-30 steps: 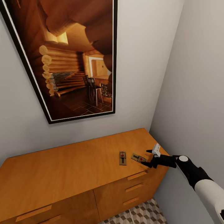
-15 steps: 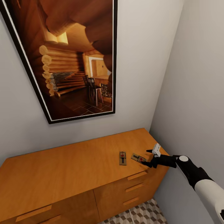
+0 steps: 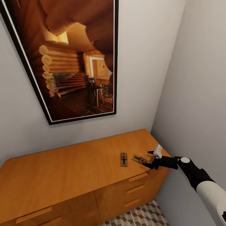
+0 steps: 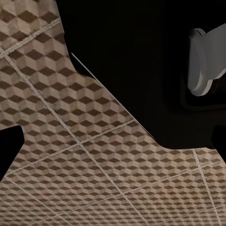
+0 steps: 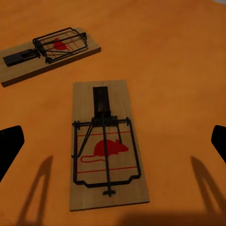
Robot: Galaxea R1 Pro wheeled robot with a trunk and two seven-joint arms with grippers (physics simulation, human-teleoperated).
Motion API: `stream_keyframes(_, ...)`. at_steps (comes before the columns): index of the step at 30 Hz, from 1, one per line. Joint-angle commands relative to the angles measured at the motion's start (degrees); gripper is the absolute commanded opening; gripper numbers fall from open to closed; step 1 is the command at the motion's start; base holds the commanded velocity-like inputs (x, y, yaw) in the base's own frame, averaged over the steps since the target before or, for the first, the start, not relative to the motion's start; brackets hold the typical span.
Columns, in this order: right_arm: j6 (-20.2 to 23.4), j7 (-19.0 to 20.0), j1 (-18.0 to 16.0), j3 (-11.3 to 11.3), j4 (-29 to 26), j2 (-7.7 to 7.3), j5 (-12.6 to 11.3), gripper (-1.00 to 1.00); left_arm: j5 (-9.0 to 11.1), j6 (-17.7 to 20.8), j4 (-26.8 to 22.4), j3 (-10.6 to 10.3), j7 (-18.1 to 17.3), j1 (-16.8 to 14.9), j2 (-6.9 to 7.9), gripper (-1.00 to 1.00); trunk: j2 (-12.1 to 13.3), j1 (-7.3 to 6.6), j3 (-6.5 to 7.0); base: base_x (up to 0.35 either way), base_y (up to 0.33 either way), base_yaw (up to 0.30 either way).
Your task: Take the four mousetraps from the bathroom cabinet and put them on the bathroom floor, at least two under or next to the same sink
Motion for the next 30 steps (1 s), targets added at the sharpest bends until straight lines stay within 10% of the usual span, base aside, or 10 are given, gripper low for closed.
stream_keyframes(1,-0.55,-0.08,-0.04,0.13,-0.01,-0.04,0.45,1.0,0.4,-0.32,0.13,-0.48,0.12,-0.03,-0.05,1.0,-0.09,0.02,-0.15,0.0,0.0,0.0)
stream_keyframes(30,-0.55,-0.15,-0.04,0.2,0.02,0.0,0.45,1.0,0.4,-0.35,0.05,-0.48,0.12,-0.03,-0.13,1.0,-0.09,0.02,-2.41,0.0,0.0,0.0)
